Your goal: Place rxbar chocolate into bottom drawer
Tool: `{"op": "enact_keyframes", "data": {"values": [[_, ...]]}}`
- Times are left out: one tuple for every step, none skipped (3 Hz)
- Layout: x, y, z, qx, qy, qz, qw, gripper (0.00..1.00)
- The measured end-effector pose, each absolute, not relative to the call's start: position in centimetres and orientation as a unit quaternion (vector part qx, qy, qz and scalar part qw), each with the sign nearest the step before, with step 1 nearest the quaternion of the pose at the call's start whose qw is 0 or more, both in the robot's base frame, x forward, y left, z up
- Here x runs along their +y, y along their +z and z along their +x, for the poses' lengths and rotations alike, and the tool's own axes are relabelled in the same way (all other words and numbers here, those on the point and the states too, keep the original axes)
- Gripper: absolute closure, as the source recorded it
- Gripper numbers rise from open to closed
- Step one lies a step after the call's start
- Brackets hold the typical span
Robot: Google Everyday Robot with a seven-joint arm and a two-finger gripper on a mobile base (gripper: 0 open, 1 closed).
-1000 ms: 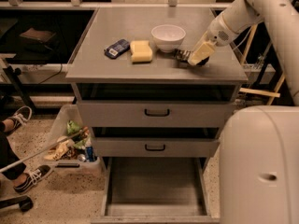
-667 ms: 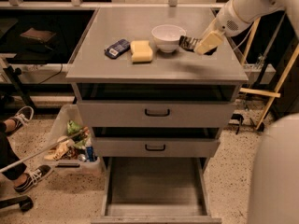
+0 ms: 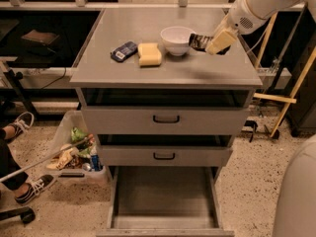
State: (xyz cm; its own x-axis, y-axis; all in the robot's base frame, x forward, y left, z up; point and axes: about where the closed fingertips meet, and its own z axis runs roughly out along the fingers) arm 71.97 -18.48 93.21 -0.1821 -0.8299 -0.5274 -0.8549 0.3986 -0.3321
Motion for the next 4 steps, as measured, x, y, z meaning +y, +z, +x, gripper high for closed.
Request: {"op": "enact_keyframes", "data": {"values": [[-17.6,94.8,68.3,0.765,0.033,-0.553,0.328,1.00],[-15.9,99.5,60.7,0.753,0.037,-0.551,0.359,1.00],[-13.4,101.6,53.6,0.739,0.043,-0.553,0.382,1.00],[-13.3,99.1,51.4,0.749,0.052,-0.554,0.359,1.00]]}}
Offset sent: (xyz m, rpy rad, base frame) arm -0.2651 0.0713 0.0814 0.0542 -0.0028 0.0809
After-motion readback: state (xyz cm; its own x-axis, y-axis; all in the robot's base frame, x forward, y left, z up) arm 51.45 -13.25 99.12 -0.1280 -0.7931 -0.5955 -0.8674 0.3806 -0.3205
